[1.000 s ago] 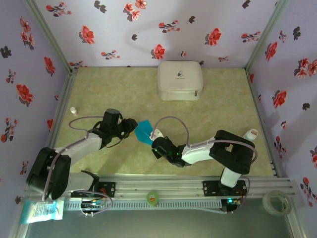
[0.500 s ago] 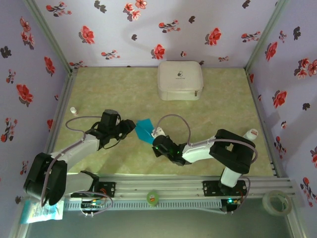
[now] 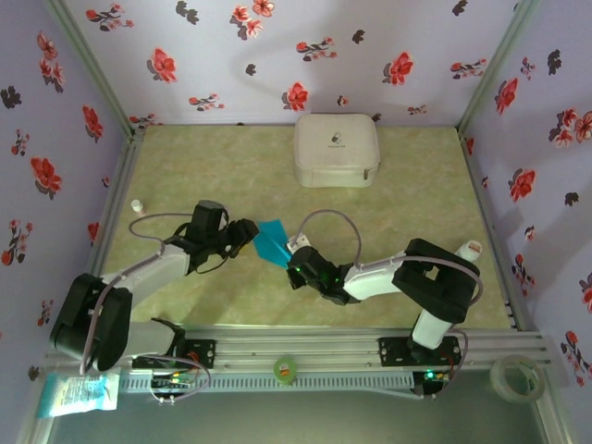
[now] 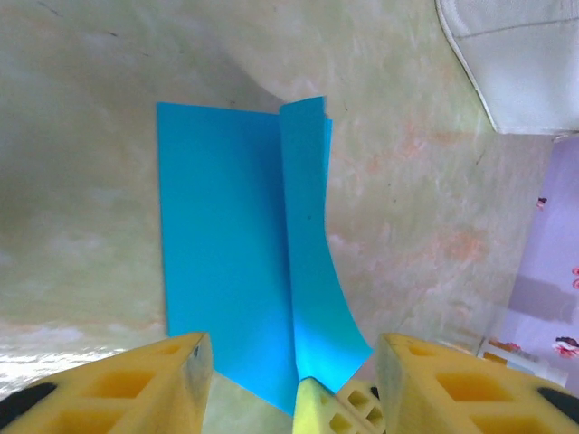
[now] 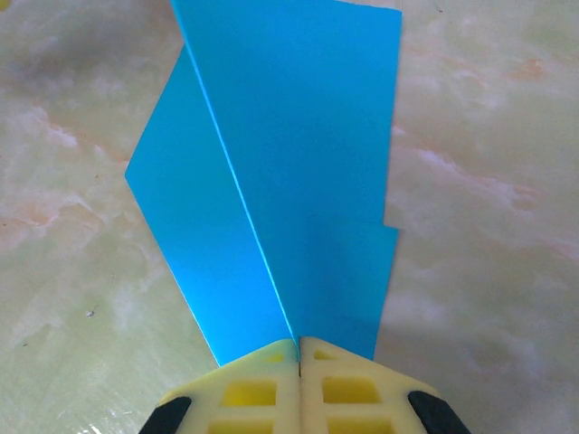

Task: Fold a paper plane with a square sheet of paper (pick it up from the middle)
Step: Fourth fold the wing at the center of the table.

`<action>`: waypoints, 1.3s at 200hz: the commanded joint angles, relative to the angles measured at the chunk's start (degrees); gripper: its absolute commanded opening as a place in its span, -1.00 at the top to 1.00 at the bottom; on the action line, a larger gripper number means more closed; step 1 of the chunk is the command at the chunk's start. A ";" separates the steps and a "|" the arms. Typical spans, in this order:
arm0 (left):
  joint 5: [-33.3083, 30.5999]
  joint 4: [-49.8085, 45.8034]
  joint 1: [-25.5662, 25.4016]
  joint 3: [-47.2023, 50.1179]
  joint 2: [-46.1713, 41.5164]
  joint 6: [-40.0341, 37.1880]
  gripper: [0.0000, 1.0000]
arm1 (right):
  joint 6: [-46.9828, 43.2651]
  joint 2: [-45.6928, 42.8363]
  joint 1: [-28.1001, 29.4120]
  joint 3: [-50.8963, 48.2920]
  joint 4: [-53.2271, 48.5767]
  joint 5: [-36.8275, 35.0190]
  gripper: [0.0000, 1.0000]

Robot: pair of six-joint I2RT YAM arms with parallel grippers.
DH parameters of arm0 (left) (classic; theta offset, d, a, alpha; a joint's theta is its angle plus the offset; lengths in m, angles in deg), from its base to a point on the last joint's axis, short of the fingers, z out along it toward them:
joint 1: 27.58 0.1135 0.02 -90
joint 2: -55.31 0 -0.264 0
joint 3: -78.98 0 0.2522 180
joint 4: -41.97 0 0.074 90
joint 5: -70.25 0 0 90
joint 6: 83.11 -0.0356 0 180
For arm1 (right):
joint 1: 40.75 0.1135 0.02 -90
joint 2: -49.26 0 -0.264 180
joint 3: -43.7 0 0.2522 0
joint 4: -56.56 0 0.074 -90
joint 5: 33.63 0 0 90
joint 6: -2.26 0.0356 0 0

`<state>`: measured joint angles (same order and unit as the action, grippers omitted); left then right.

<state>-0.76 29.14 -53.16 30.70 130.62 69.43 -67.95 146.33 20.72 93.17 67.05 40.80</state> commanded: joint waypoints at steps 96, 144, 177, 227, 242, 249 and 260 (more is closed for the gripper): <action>1.57 0.03 0.23 -7.23 11.86 2.32 -0.01 | -7.57 -1.69 -0.08 0.33 0.36 0.97 0.97; 2.68 0.64 0.25 -7.60 13.03 2.84 0.39 | -11.84 -2.00 0.71 0.47 -0.58 0.12 0.93; 2.55 0.65 0.27 -6.82 12.05 2.87 0.66 | -13.06 -1.86 1.31 0.85 -2.30 -1.09 0.87; 2.93 1.61 0.23 -5.95 10.87 4.48 1.00 | -14.08 -0.99 2.58 1.44 -3.93 -3.24 0.75; 3.15 1.93 0.27 -5.86 10.55 4.86 1.00 | -14.51 -0.52 2.87 1.99 -5.04 -5.51 0.74; 3.32 1.88 0.19 -5.83 10.40 4.96 1.00 | -14.78 -0.20 3.06 2.37 -5.62 -5.97 0.73; 3.35 1.93 0.20 -5.74 10.38 5.04 1.00 | -14.96 -0.05 3.21 2.75 -6.10 -6.69 0.72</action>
<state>1.92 30.58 -53.16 24.34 142.66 73.43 -81.42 145.59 23.26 93.93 63.84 37.96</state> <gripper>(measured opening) 0.044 0.136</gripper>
